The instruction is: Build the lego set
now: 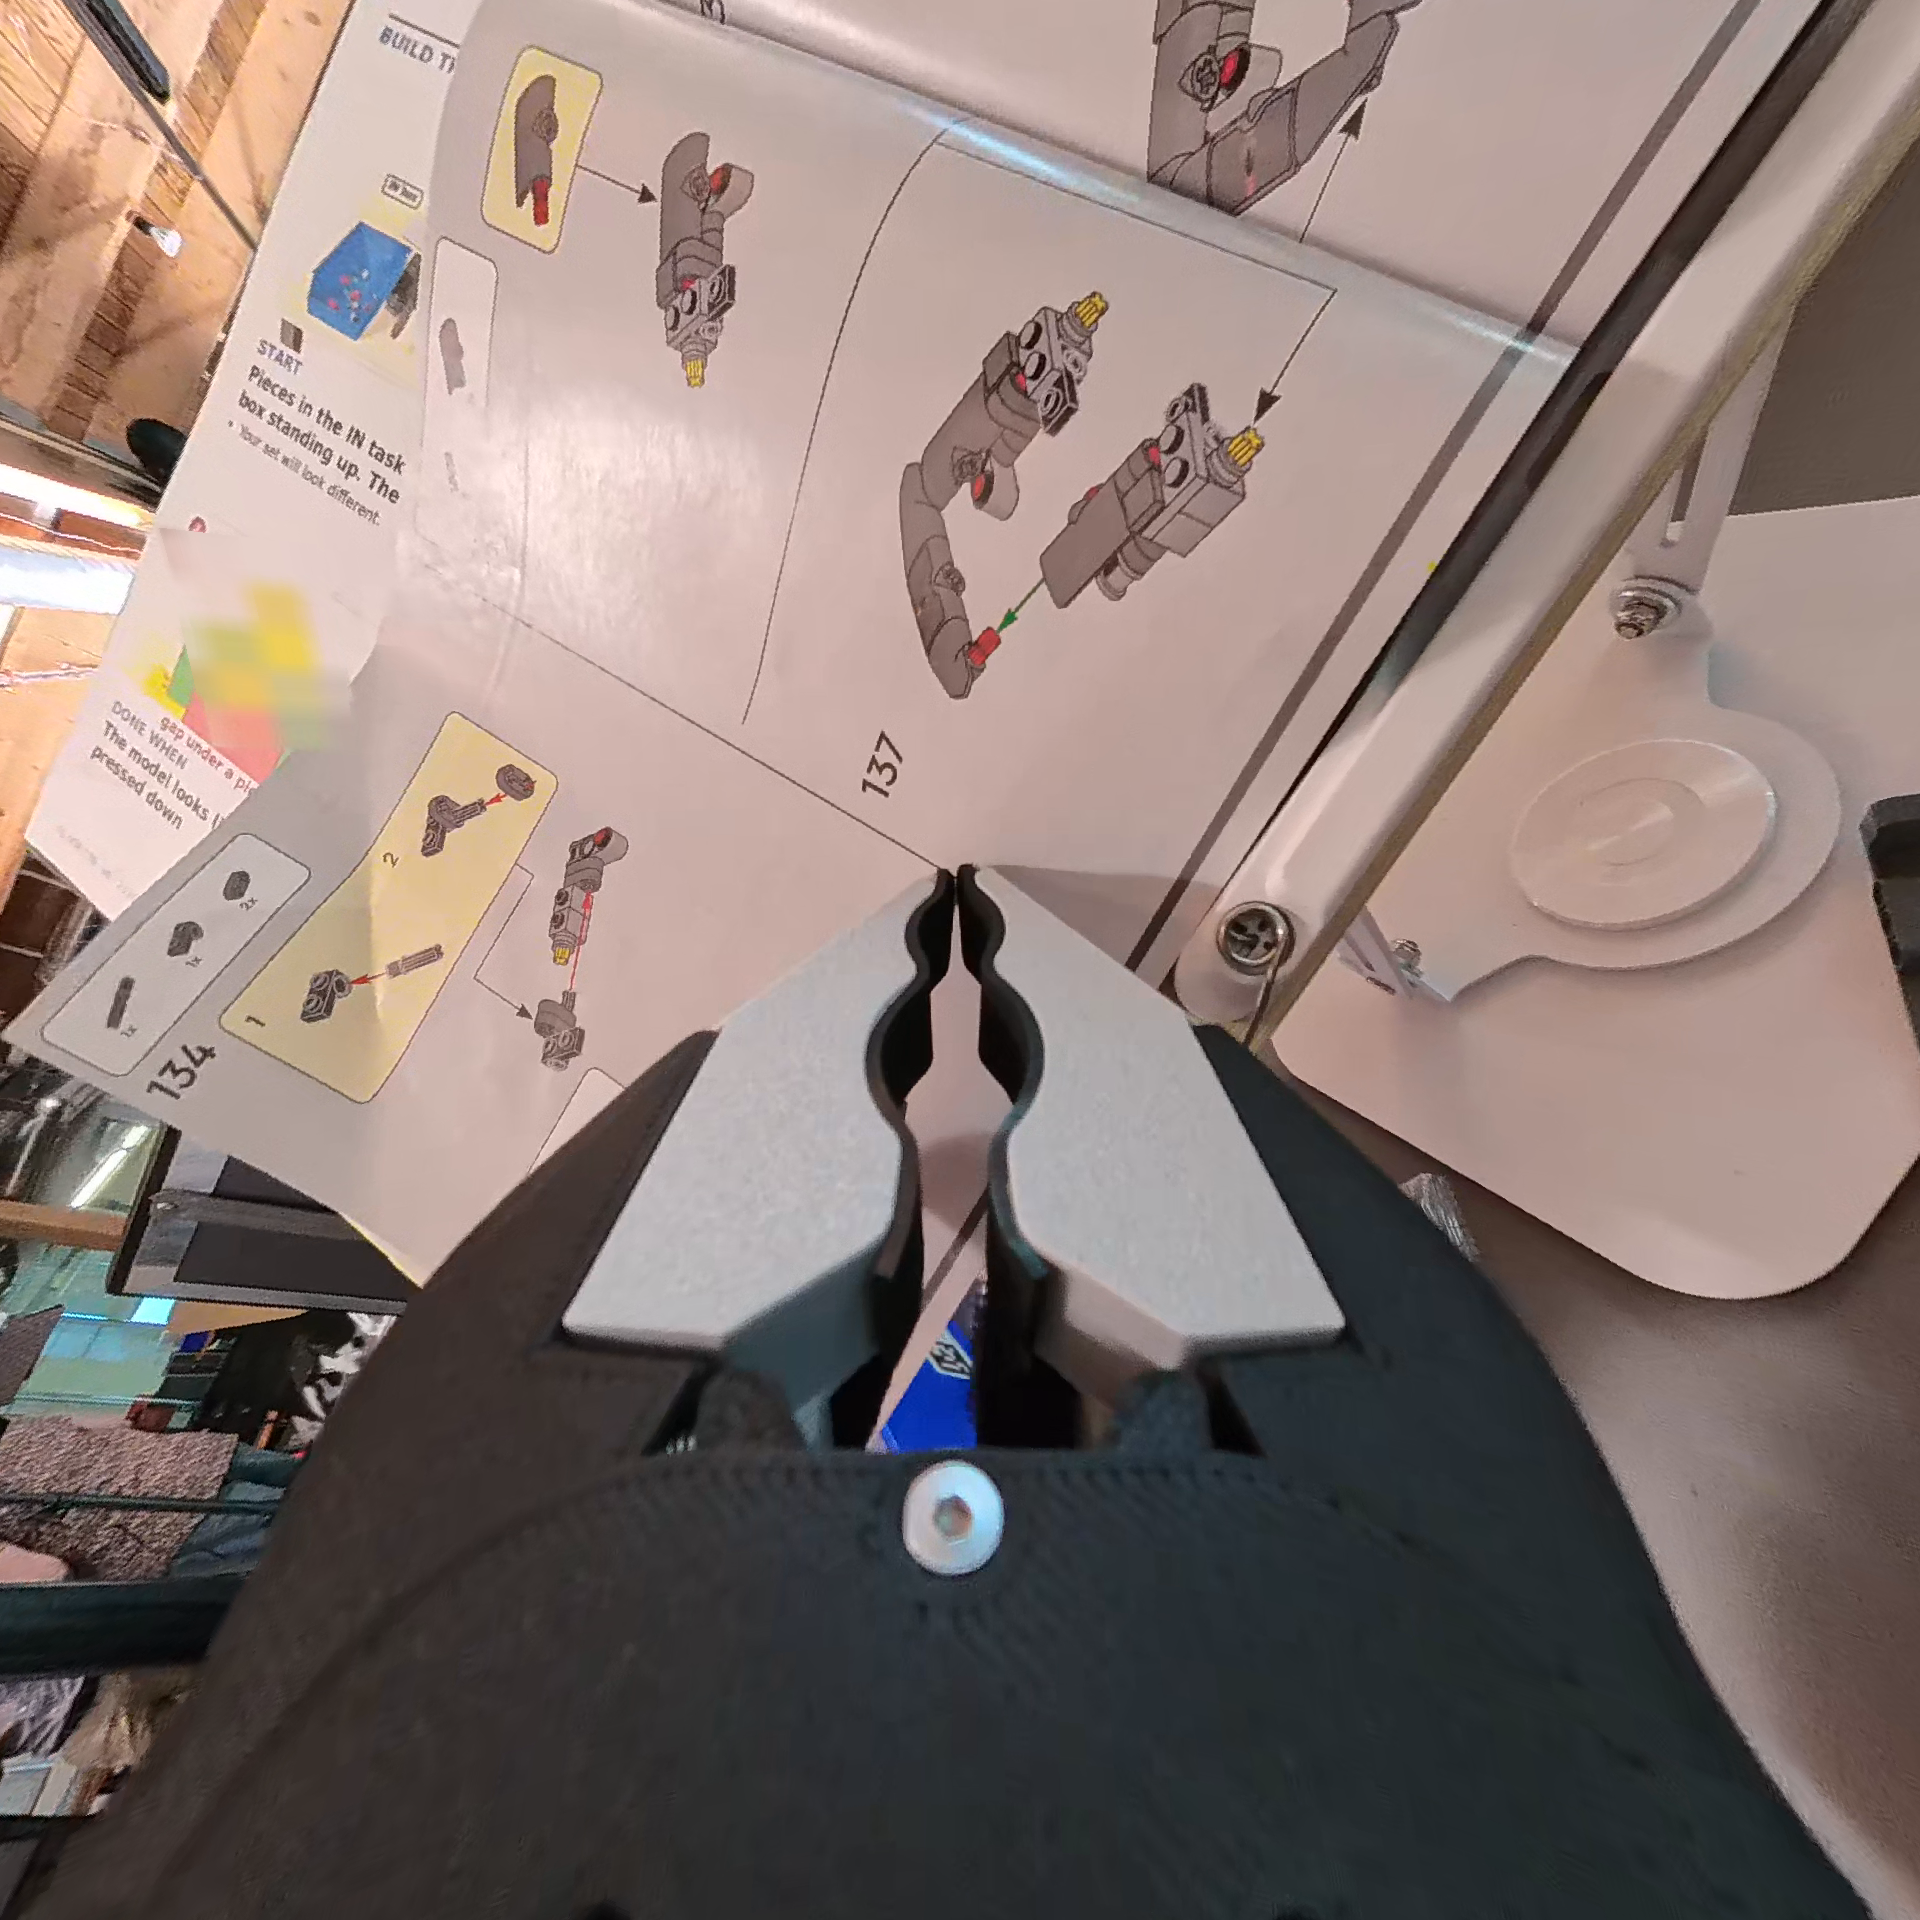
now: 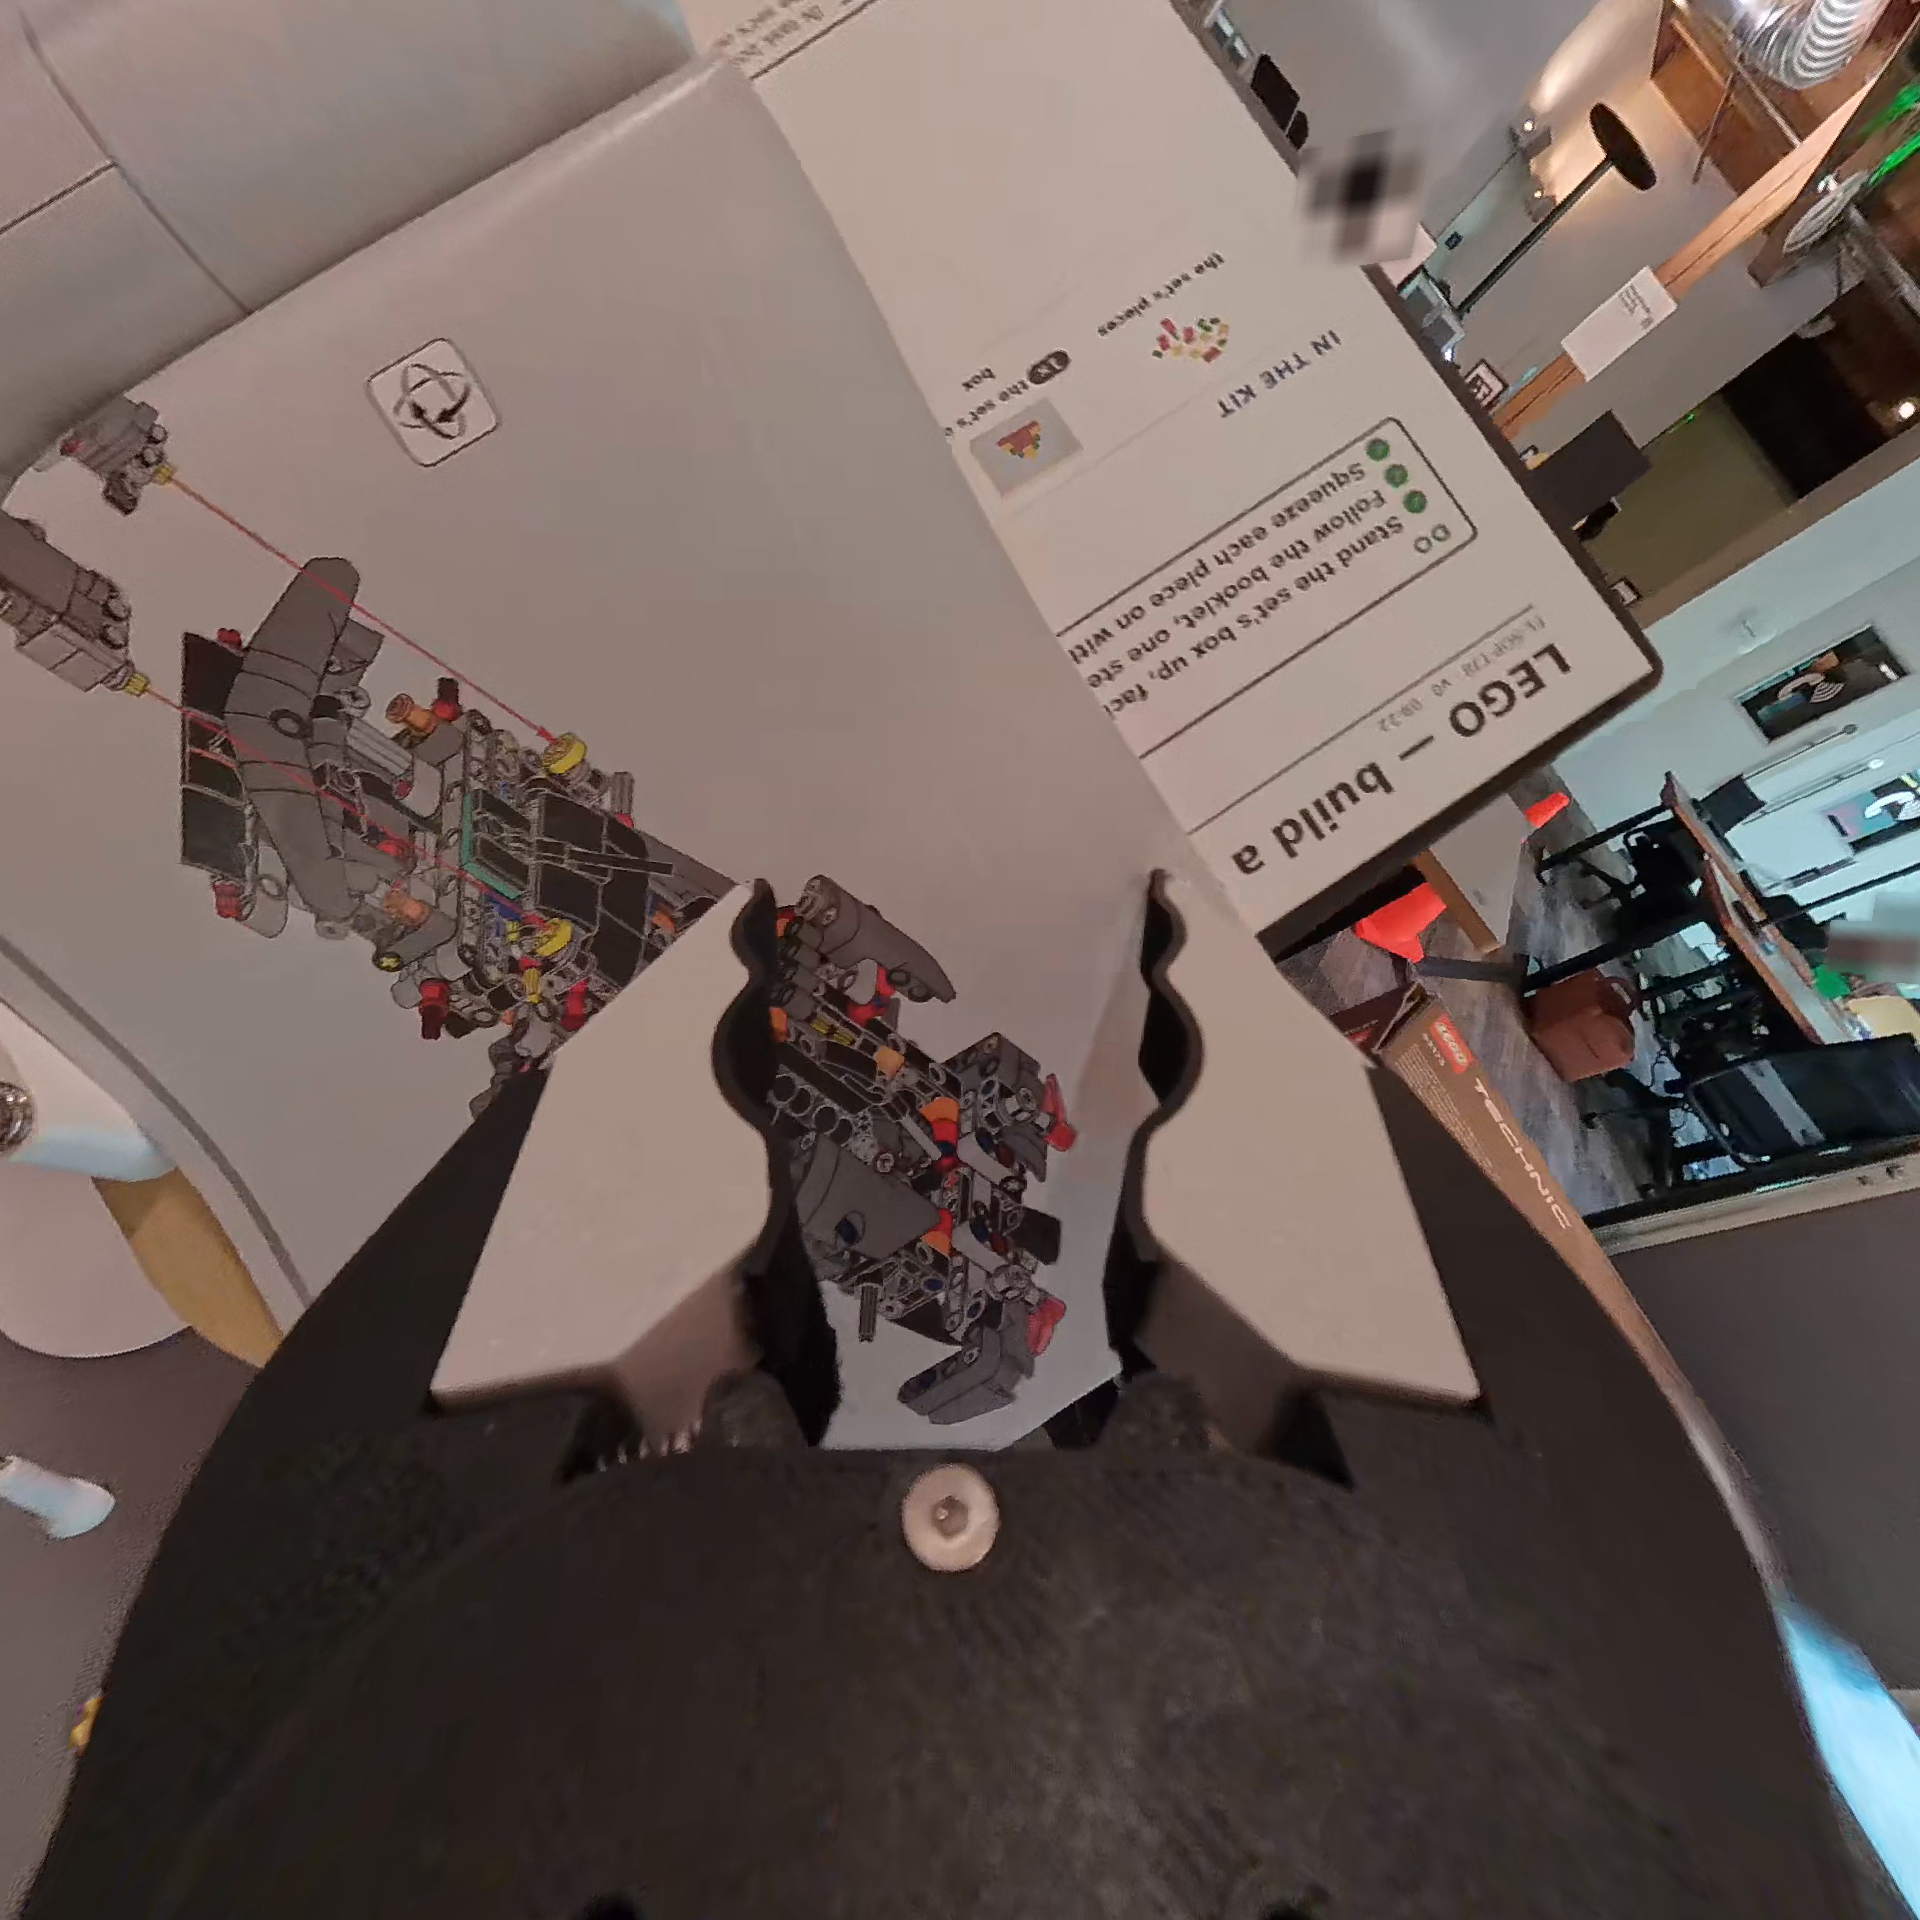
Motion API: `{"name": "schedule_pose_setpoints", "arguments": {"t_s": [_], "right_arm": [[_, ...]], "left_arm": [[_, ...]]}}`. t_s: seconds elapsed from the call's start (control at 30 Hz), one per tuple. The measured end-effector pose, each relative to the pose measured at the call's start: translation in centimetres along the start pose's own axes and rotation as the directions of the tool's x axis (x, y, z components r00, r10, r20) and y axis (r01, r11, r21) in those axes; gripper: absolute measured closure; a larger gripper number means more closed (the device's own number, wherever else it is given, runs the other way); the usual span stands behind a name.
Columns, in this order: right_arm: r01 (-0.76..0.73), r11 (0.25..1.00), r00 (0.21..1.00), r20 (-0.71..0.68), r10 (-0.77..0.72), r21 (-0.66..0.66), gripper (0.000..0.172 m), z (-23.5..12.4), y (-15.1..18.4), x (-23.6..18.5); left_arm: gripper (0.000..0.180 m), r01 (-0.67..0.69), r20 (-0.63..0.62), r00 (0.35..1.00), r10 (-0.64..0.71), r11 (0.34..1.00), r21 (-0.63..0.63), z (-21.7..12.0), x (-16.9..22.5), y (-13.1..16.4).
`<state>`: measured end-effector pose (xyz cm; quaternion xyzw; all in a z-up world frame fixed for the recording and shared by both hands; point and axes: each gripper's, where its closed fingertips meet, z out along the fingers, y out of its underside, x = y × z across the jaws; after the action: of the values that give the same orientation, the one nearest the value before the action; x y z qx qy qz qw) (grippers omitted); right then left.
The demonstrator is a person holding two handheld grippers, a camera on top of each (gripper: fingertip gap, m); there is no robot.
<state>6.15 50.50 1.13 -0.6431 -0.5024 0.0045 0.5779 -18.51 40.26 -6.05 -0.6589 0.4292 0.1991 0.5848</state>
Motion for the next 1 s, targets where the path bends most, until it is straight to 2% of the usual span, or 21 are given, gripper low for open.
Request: {"name": "schedule_pose_setpoints", "arguments": {"t_s": [0.07, 0.17, 0.2, 0.27, 0.4, 0.6, 0.67, 1.0], "right_arm": [[0.015, 1.000, 1.000, -0.001, -0.015, 0.001, 0.111, 0.0, -0.1, -0.4], [0.000, 1.000, 1.000, 0.003, 0.000, 0.009, 0.112, 0.0, 0.0, -0.5], [0.001, 1.000, 1.000, -0.004, -0.001, 0.009, 0.109, -0.1, -0.1, -0.4], [0.009, 1.000, 0.999, -0.045, -0.009, -0.005, 0.084, -0.4, 0.0, 0.5], [-0.045, 0.998, 0.999, 0.021, 0.046, -0.039, 0.083, -0.5, 0.9, 1.1], [-0.043, 0.998, 0.999, 0.024, 0.044, -0.036, 0.092, -0.6, 1.1, 1.3], [-0.032, 0.999, 0.999, 0.026, 0.033, -0.031, 0.102, -0.6, 1.0, 0.9], [-0.003, 0.999, 0.999, 0.040, 0.005, -0.050, 0.118, -0.7, 1.0, 0.2]], "left_arm": [[0.180, -0.011, 0.006, 1.000, 0.011, 1.000, -0.003, 0.0, 0.0, 0.0], [0.180, -0.019, 0.007, 1.000, 0.019, 1.000, -0.008, 0.0, 0.0, 0.0], [0.180, -0.022, 0.006, 1.000, 0.022, 1.000, -0.010, 0.0, 0.0, 0.0], [0.180, -0.023, 0.003, 1.000, 0.023, 1.000, -0.008, -0.1, 0.1, 0.0], [0.180, -0.025, 0.002, 1.000, 0.025, 1.000, -0.005, -0.1, 0.1, 0.0], [0.180, -0.031, 0.001, 1.000, 0.031, 0.999, -0.007, -0.1, 0.1, 0.0], [0.180, -0.032, 0.005, 0.999, 0.032, 0.999, -0.006, 0.0, 0.1, 0.0], [0.180, -0.064, 0.012, 0.998, 0.065, 0.998, -0.021, -0.1, 0.1, 0.1]]}}
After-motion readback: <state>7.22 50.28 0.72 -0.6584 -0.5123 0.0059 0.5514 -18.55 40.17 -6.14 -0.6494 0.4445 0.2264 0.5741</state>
